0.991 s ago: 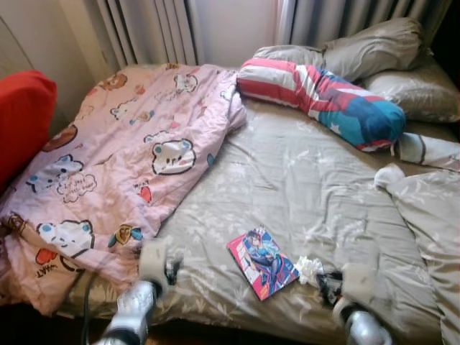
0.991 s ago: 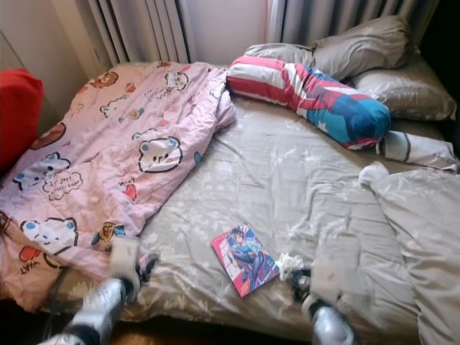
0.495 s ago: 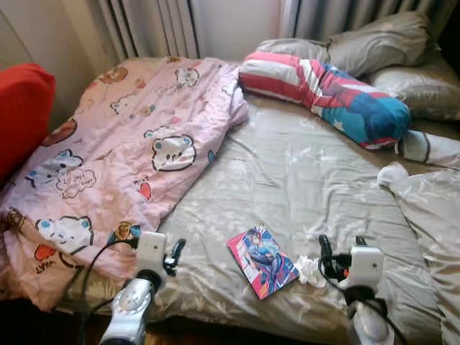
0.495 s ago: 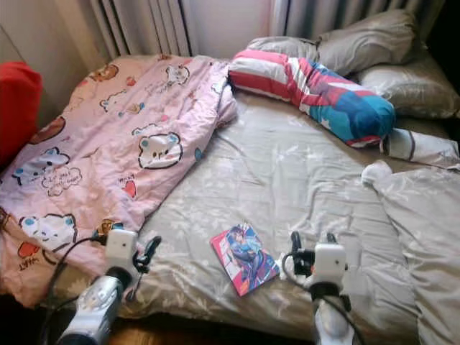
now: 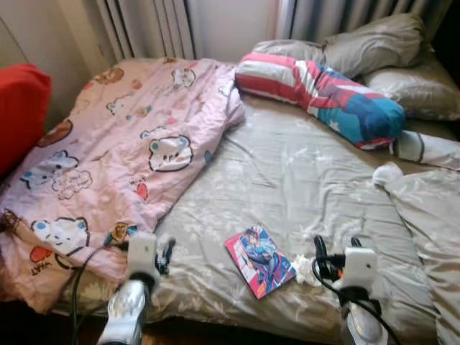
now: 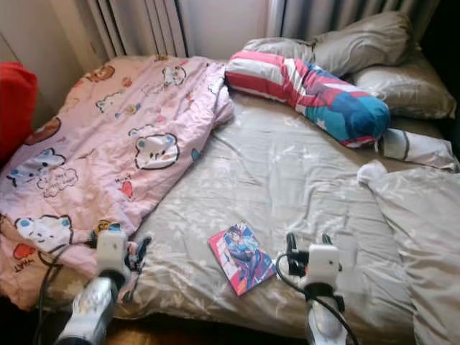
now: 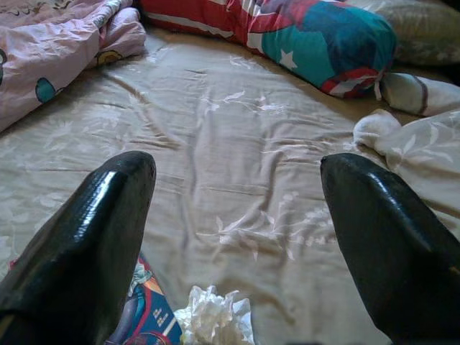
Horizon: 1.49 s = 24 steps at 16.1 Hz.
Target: Clean up the room
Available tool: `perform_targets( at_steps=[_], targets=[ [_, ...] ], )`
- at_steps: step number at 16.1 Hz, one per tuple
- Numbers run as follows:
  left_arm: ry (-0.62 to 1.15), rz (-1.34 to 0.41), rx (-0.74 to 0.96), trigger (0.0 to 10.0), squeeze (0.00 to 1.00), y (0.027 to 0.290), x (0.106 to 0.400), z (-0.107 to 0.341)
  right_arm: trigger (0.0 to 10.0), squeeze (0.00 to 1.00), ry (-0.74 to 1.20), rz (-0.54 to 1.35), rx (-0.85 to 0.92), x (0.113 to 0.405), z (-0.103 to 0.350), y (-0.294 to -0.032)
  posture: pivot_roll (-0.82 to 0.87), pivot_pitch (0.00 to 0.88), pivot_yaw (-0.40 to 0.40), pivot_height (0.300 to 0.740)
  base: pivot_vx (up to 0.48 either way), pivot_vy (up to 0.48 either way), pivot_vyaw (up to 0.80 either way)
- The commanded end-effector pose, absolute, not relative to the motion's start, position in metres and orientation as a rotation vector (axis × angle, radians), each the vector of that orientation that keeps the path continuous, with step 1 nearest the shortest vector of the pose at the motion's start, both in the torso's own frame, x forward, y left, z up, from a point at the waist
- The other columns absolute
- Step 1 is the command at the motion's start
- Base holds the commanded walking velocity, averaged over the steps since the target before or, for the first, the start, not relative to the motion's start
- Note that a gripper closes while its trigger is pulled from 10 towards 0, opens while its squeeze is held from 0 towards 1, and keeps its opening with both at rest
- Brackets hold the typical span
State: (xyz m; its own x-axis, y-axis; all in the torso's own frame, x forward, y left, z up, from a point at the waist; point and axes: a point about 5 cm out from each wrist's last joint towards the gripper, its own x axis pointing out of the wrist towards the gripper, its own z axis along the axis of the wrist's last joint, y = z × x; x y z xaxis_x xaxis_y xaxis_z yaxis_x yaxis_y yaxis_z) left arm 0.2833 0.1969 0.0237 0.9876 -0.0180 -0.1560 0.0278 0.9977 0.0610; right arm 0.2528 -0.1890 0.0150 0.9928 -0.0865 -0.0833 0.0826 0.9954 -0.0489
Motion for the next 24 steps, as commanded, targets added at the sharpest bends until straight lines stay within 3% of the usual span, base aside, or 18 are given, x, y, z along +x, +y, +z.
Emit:
perform_targets(
  at_steps=[1, 9, 14, 24],
  targets=[
    [0.176, 0.003, 0.056, 10.0, 0.0, 0.203, 0.282, 0.021, 10.0, 0.0, 0.114, -0.081, -0.039, 0.255, 0.013, -0.189, -0.08, 0.106, -0.003, 0.74, 0.0, 0.0, 0.0],
    [0.193, 0.044, 0.057, 10.0, 0.0, 0.216, 0.276, 0.019, 10.0, 0.0, 0.205, -0.069, -0.023, 0.26, 0.006, -0.195, -0.05, 0.121, -0.011, 0.74, 0.0, 0.0, 0.0],
    [0.186, 0.021, 0.046, 10.0, 0.0, 0.213, 0.282, 0.023, 10.0, 0.0, 0.239, -0.07, -0.018, 0.259, 0.0, -0.194, -0.05, 0.144, -0.001, 0.685, 0.0, 0.0, 0.0],
    [0.214, 0.004, 0.037, 10.0, 0.0, 0.216, 0.28, 0.019, 10.0, 0.0, 0.285, -0.122, -0.009, 0.26, -0.004, -0.201, -0.05, 0.167, 0.0, 0.676, 0.0, 0.0, 0.0]
  ],
)
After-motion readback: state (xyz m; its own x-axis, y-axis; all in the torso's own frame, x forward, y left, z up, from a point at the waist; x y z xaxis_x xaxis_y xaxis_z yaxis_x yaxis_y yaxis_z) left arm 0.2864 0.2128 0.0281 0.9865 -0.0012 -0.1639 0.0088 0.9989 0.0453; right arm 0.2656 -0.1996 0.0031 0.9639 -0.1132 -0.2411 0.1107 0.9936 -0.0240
